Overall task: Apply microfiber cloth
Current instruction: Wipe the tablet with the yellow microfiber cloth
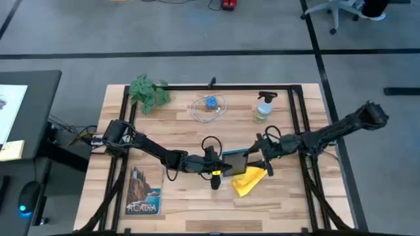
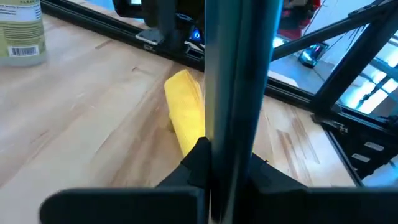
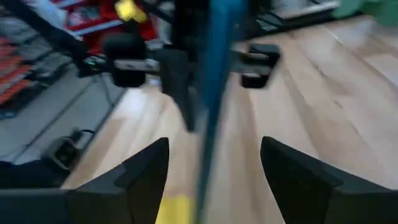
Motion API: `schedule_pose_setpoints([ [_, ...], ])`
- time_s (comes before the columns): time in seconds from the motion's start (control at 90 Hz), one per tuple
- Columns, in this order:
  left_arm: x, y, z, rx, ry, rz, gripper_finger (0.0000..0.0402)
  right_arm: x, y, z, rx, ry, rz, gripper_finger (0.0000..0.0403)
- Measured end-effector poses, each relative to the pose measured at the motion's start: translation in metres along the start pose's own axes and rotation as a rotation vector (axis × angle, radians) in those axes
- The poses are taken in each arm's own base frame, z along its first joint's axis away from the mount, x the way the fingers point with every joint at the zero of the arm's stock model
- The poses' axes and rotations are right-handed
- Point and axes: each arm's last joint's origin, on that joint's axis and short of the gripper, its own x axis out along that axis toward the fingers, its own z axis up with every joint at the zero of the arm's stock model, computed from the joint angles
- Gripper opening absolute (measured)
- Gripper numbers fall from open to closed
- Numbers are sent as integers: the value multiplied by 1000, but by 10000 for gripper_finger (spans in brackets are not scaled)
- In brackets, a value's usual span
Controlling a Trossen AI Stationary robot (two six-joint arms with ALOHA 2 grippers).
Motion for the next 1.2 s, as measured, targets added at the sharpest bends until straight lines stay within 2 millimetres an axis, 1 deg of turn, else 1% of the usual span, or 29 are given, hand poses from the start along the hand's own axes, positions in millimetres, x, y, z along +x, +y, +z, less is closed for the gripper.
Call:
schedule_pose_setpoints([
  [0.111, 1, -1, 1, 4, 10, 4, 9, 7, 0, 1, -14, 3, -1, 216],
  [0.2, 1, -1, 1, 5, 11, 4, 9, 13, 0, 3, -30, -1, 0, 187],
  [0.289, 1, -1, 1, 5, 11, 4, 9, 18, 1, 4, -31, 1, -2, 143],
  [0.478, 1, 0, 0, 12, 16, 9, 11, 31, 1, 7, -28, 4, -11, 24],
  [0.522, 1, 0, -1, 10, 19, 11, 16, 32, 2, 7, -29, 3, -28, 16],
  [0.589, 1, 0, -1, 5, 18, 18, 31, 30, 2, 9, -39, -10, -54, 17],
  [0.667, 1, 1, 0, 6, 23, 34, 58, 25, 1, 14, -40, -17, -88, 15],
  [0.744, 1, 3, -4, 20, 61, 52, 89, 16, 2, 20, -40, -24, -103, 14],
  [0.856, -1, 5, -12, 30, 143, 68, 129, -1, 4, 30, -39, -42, -121, 14],
  [0.911, -2, 7, -13, 22, 172, 84, 143, -11, 4, 34, -42, -50, -153, 14],
  [1.056, -6, 8, -10, 16, 199, 104, 160, -39, 7, 44, -53, -94, -209, 14],
  [1.111, -5, 5, -6, 17, 177, 91, 161, -49, 8, 47, -54, -110, -210, 14],
  [1.2, -4, 0, 0, 72, 154, 40, 161, -64, 9, 48, -46, -121, -208, 14],
])
